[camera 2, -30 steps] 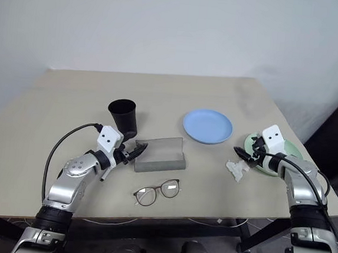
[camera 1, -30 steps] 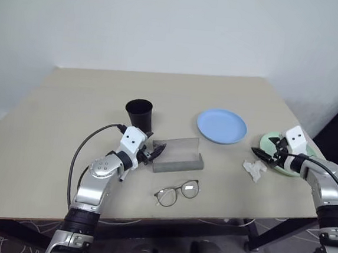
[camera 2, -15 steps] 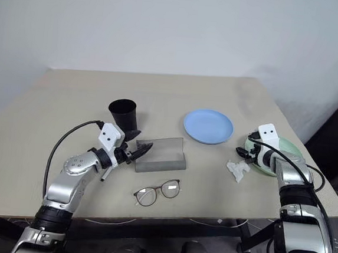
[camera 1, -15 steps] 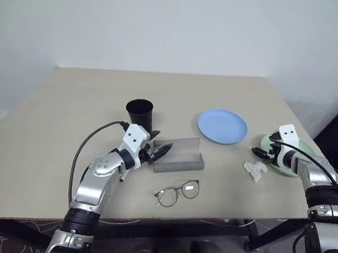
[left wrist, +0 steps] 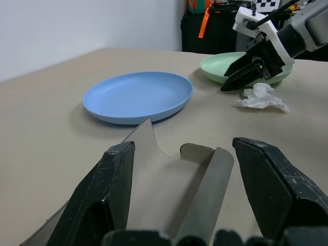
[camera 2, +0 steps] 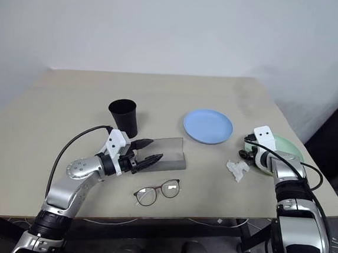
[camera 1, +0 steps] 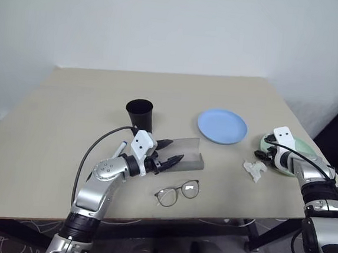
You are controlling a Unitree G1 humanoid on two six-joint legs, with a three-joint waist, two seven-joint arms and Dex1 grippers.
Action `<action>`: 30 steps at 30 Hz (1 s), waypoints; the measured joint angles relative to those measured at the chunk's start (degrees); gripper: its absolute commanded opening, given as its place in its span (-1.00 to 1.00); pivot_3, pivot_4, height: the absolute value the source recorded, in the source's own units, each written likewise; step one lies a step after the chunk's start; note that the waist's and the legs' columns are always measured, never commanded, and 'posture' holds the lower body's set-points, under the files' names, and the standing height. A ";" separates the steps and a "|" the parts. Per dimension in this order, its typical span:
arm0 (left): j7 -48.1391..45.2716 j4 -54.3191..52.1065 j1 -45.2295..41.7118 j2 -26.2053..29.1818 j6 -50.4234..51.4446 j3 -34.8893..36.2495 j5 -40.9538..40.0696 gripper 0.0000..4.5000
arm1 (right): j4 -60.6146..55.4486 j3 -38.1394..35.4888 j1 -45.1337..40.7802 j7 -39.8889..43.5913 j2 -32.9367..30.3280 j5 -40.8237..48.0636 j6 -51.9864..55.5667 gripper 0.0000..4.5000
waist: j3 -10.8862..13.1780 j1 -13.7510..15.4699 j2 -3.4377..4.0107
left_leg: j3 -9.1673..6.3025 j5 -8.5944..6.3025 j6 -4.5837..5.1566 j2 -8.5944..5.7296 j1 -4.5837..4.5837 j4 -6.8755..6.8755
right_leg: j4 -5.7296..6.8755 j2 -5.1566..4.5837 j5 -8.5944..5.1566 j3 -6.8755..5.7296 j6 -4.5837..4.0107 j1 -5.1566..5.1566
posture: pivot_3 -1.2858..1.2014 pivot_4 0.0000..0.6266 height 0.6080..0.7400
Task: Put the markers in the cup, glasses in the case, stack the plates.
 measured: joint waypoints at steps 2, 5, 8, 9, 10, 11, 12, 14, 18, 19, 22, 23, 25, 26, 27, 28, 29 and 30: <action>0.07 0.00 0.00 0.00 0.00 -0.10 0.02 0.43 | 0.03 0.02 -0.24 0.09 0.09 -0.01 -0.11 -0.51 | 0.00 0.00 0.00 | 0.00 0.00 0.01 0.00 0.00 0.00 | 0.00 0.00 0.00 0.00 0.00 0.00 | 0.03 -1.00 0.88; 0.14 0.01 0.02 0.00 -0.01 -0.22 0.15 0.43 | 0.14 -0.01 -1.12 -0.15 0.05 -0.34 -0.37 -0.94 | 0.00 -0.07 -0.01 | 0.01 0.00 0.01 0.01 0.02 0.00 | -0.01 0.01 0.00 0.01 0.00 0.03 | 0.03 -1.00 0.88; 0.26 0.02 0.02 -0.04 -0.04 -0.39 0.33 0.43 | 0.18 -0.20 -1.91 -0.51 -0.16 -0.57 -1.04 -0.98 | -0.01 -0.45 -0.03 | 0.06 0.00 0.00 0.03 0.07 0.06 | -0.03 0.00 0.00 0.04 0.00 0.07 | 0.03 -1.00 0.88; 0.31 0.03 0.02 -0.05 -0.05 -0.53 0.37 0.43 | 0.18 -0.19 -1.91 -0.55 -0.13 -0.60 -1.33 -0.98 | -0.01 -0.62 -0.03 | 0.04 0.00 0.00 0.03 0.07 0.07 | -0.02 0.00 0.00 0.03 0.00 0.09 | 0.03 -1.00 0.88; 0.42 0.07 0.02 -0.05 -0.07 -0.66 0.51 0.43 | 0.18 -0.09 -1.91 -0.51 -0.04 -0.83 -1.77 -0.98 | -0.01 -0.82 -0.03 | 0.04 0.00 -0.01 0.02 0.05 0.08 | -0.01 -0.01 0.00 0.04 0.00 0.07 | 0.03 -1.00 0.88; 0.50 0.10 0.02 -0.05 -0.10 -0.79 0.74 0.43 | 0.19 0.19 -1.91 -0.50 0.00 -1.26 -2.43 -0.98 | -0.01 -1.04 -0.03 | 0.04 0.00 -0.02 0.02 0.05 0.08 | -0.01 -0.01 0.00 0.04 0.00 0.07 | 0.03 -1.00 0.88; 0.54 0.16 0.02 -0.06 -0.13 -0.91 1.04 0.43 | 0.20 0.62 -1.90 -0.54 -0.01 -1.79 -3.35 -0.98 | -0.01 -1.19 -0.02 | 0.04 0.00 -0.02 0.02 0.05 0.08 | 0.00 -0.01 0.00 0.04 0.00 0.06 | 0.03 -1.00 0.88; 0.59 0.36 0.01 -0.13 -0.15 -1.10 1.23 0.43 | 0.58 1.36 -1.90 -1.01 -0.03 -3.02 -6.24 -0.98 | -0.01 -1.35 -0.02 | 0.05 0.00 -0.02 0.02 0.07 0.08 | 0.01 0.00 0.00 0.04 0.00 0.05 | 0.03 -1.00 0.88; 0.65 0.89 -0.04 -0.16 -0.38 -1.25 1.38 0.43 | 0.85 2.68 -1.89 -0.15 -0.11 -4.60 -13.89 -0.98 | 0.02 -1.34 0.02 | 0.01 0.05 0.08 0.01 0.04 0.04 | 0.05 0.02 0.00 0.04 0.00 -0.02 | 0.03 -1.00 0.88; 0.70 1.13 -0.07 -0.16 -0.57 -1.25 1.43 0.43 | 0.36 3.05 -1.87 0.77 -0.18 -4.70 -16.06 -0.98 | 0.02 -1.34 0.02 | 0.00 0.05 0.08 0.01 0.04 0.01 | 0.05 0.03 0.00 0.03 0.00 -0.02 | 0.03 -1.00 0.88; 1.14 1.99 -0.51 -0.20 -0.95 -1.25 1.62 0.43 | -2.50 4.19 -1.88 4.62 -0.23 -4.86 -22.79 -0.98 | 0.02 -1.32 0.03 | -0.02 0.05 0.09 0.00 0.03 -0.06 | 0.03 0.03 0.00 0.03 0.00 -0.04 | 0.03 -1.00 0.88; 1.20 2.35 -0.79 -0.20 -1.14 -1.24 1.62 0.43 | -3.38 4.60 -1.88 6.09 -0.22 -4.85 -25.22 -0.98 | 0.02 -1.25 0.03 | -0.03 0.05 0.09 -0.01 0.03 -0.07 | 0.02 0.03 0.00 0.03 0.00 -0.03 | 0.03 -1.00 0.88; 1.30 2.84 -1.31 -0.20 -1.43 -1.19 1.62 0.43 | -3.91 5.19 -2.12 8.19 -0.05 -4.86 -28.53 -0.98 | 0.02 -1.17 0.03 | -0.03 0.05 0.09 -0.02 0.02 -0.07 | 0.00 0.02 0.00 0.03 0.00 -0.02 | 0.03 -1.00 0.88; 1.32 3.44 -1.63 -0.15 -1.70 -1.05 1.63 0.43 | -3.68 5.63 -2.48 9.46 0.24 -4.86 -29.87 -0.98 | 0.02 -1.16 0.03 | -0.02 0.05 0.09 -0.02 0.02 -0.07 | 0.00 0.02 0.00 0.03 0.00 -0.02 | 0.03 -1.00 0.88; 1.35 4.12 -1.89 -0.01 -2.00 -0.81 1.72 0.43 | -3.22 6.12 -3.14 10.93 0.91 -4.84 -31.05 -0.98 | 0.02 -1.16 0.03 | -0.02 0.05 0.10 -0.02 0.02 -0.07 | 0.00 0.02 0.00 0.03 0.00 -0.02 | 0.03 -1.00 0.88; 1.41 4.80 -2.22 0.04 -2.19 -0.63 1.86 0.43 | -2.85 6.64 -3.82 12.42 1.83 -4.80 -32.15 -0.98 | 0.02 -1.22 0.02 | -0.01 0.06 0.10 -0.01 0.03 -0.06 | 0.00 0.02 0.00 0.03 0.00 -0.02 | 0.03 -1.00 0.88; 1.50 5.45 -2.66 0.04 -2.46 -0.63 1.92 0.43 | -1.92 7.29 -4.72 14.13 2.76 -4.80 -33.39 -0.98 | 0.02 -1.28 0.02 | 0.00 0.06 0.10 -0.01 0.05 -0.05 | 0.01 0.02 0.00 0.03 0.00 -0.01 | 0.03 -1.00 0.88; 1.54 5.72 -2.84 0.04 -2.66 -0.61 1.96 0.43 | -1.35 7.65 -5.21 15.08 3.46 -4.83 -34.20 -0.98 | 0.02 -1.27 0.02 | -0.01 0.07 0.10 -0.01 0.05 -0.05 | 0.02 0.02 0.00 0.03 0.00 0.00 | 0.03 -1.00 0.88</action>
